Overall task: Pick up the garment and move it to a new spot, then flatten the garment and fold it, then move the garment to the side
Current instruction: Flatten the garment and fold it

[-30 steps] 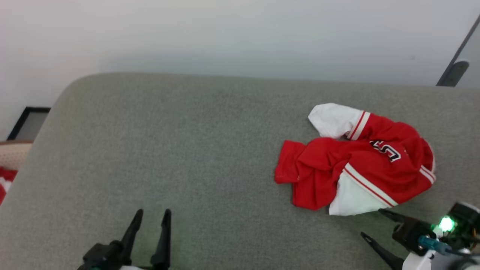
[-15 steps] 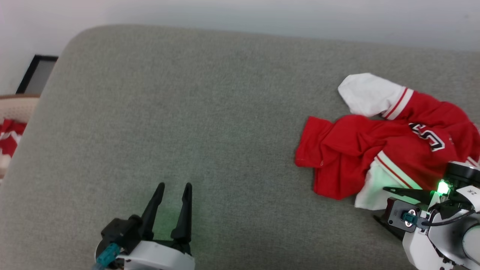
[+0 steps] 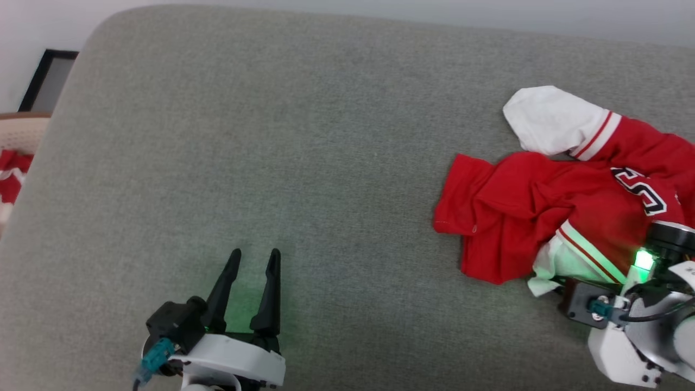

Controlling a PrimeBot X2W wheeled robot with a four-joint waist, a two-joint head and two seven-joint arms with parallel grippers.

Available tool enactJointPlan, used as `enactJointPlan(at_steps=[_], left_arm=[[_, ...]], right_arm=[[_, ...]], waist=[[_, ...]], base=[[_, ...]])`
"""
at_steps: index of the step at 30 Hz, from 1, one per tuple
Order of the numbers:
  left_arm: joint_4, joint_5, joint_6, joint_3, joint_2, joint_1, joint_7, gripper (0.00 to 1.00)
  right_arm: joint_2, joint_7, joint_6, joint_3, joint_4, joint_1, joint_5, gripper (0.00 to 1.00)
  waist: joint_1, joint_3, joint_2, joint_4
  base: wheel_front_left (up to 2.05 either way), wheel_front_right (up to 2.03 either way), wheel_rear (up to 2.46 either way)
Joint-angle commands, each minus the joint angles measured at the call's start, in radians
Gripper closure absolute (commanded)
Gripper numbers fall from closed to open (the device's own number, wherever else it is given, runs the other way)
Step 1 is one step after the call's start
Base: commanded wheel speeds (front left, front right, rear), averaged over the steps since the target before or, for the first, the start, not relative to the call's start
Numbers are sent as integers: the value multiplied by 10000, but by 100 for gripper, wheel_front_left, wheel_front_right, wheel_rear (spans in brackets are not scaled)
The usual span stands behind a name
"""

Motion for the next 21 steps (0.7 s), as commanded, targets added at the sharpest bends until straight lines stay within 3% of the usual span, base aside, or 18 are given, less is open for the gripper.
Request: enactJointPlan(at_steps=[1,9,16,21], left_arm=[[0,-28,-37,17,-8,0,-5,0],[-47,31,-37,109,67,97,-5,0],[-83,56,-37,83,172,-104,-5,0],[-33,46,-37,-35,300,-349,-5,0]], right_arm=[[-169,-22,-18,60,73,154,108,100],[-1111,-464,-18,-1566,-122,1053,687,100],[-1493,-1220,-18,-5022,863,2634,2739,100],[-1453,-1570,-18,-6723,2171,3306,2750,100]], waist=[[0,-86,-1,-134],[0,-156,-1,-761],[0,32,-1,-1250],[0,197,-1,-1346]], base=[[0,0,0],[0,0,0],[0,0,0],[0,0,0]])
